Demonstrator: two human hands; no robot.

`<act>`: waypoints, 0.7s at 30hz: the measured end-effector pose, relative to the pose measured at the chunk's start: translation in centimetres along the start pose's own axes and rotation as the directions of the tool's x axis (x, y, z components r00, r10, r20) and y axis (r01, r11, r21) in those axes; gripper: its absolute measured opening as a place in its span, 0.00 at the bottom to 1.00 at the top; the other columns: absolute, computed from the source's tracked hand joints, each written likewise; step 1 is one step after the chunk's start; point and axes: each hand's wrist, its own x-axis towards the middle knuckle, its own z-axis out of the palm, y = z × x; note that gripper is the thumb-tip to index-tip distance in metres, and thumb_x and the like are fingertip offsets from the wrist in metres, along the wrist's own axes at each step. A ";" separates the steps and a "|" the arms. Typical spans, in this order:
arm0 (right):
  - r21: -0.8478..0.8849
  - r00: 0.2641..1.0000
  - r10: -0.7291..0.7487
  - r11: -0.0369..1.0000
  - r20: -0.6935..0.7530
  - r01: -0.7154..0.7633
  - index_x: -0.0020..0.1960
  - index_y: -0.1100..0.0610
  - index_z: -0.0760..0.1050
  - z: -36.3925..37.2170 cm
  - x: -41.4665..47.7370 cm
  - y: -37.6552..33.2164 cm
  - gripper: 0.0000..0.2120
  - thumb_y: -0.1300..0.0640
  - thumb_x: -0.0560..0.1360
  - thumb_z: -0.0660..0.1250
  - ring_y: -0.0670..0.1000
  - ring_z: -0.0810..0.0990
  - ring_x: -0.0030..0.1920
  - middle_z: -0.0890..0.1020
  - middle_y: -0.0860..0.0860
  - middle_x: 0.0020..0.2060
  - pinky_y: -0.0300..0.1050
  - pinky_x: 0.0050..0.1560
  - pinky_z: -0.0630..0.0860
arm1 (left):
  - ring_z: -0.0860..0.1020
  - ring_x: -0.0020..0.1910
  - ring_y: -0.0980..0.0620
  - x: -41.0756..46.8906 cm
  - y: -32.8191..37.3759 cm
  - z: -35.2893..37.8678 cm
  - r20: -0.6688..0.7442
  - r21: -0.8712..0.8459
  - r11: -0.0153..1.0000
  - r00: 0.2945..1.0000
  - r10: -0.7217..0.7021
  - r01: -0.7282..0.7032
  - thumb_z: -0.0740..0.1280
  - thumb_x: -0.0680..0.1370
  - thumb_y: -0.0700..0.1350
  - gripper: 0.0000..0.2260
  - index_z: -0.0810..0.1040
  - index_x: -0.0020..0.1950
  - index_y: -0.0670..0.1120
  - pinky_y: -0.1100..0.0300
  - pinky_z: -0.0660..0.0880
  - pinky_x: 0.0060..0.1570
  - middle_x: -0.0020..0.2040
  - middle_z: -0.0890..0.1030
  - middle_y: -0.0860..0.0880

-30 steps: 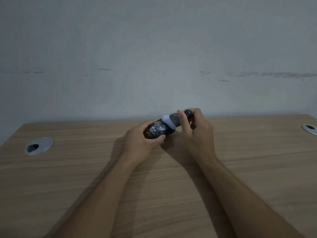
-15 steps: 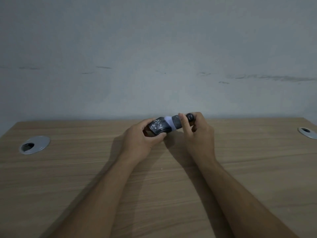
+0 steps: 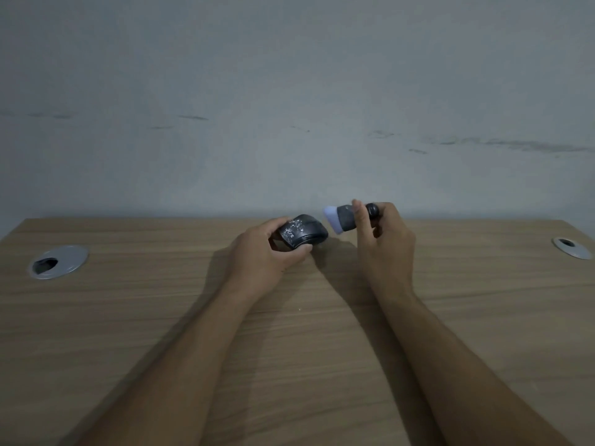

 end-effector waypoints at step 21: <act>-0.040 0.998 0.016 0.999 0.059 -0.014 0.52 0.52 0.83 0.1 0.0 0.5 0.11 0.44 0.84 0.71 0.39 0.78 0.33 0.82 0.41 0.35 0.30 0.37 0.68 | 0.86 0.55 0.59 -0.1 0.0 0.0 0.077 -0.019 0.999 0.996 0.047 -0.046 0.82 0.69 0.55 0.27 0.84 0.67 0.57 0.51 0.82 0.61 0.55 0.88 0.59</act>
